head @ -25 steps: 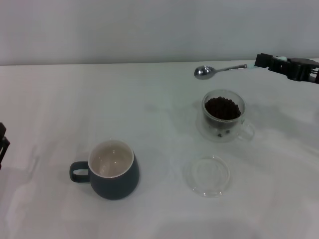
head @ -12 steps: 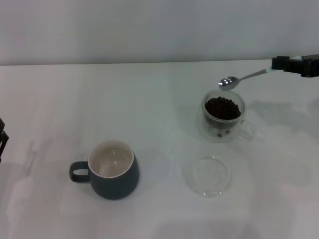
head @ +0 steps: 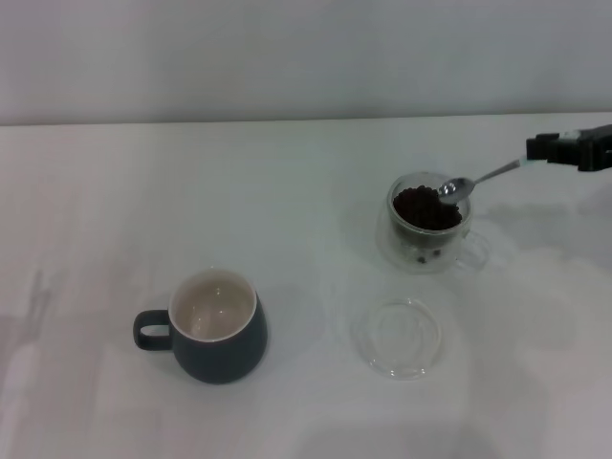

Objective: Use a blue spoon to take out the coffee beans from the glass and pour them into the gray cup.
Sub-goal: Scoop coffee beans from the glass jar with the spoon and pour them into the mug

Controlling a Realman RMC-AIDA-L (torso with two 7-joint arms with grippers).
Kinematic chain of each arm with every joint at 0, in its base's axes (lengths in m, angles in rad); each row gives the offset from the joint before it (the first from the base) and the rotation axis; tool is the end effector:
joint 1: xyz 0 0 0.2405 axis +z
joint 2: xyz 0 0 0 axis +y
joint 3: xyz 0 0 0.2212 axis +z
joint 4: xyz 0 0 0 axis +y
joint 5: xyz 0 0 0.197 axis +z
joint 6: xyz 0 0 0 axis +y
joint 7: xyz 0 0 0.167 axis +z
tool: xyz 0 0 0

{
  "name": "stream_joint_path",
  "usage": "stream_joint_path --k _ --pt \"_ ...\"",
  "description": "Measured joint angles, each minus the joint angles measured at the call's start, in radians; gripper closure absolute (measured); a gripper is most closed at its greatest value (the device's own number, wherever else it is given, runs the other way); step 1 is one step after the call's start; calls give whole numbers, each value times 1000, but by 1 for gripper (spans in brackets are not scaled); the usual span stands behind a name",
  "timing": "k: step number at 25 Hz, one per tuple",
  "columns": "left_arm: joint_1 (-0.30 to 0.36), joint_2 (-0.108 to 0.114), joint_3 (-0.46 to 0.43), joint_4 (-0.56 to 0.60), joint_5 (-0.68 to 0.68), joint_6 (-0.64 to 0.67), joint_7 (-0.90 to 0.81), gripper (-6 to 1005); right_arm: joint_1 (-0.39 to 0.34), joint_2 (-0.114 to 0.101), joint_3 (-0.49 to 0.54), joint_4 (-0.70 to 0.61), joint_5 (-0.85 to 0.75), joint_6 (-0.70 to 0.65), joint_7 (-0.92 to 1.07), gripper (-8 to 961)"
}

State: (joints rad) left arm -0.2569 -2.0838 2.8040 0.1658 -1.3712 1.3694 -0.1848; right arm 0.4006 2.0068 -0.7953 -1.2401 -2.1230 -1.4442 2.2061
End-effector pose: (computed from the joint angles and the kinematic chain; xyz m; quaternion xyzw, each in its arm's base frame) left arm -0.3229 0.2653 0.0117 -0.6458 -0.2780 -0.3196 0.6353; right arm 0.2336 0.3442 0.1042 -0.8546 0.4139 0.1460 0.2776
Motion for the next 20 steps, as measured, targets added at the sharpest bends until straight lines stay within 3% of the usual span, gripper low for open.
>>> stream_joint_path --k 20 --pt "4 0 2 -5 1 -1 -1 242 3 4 -100 56 -57 112 17 794"
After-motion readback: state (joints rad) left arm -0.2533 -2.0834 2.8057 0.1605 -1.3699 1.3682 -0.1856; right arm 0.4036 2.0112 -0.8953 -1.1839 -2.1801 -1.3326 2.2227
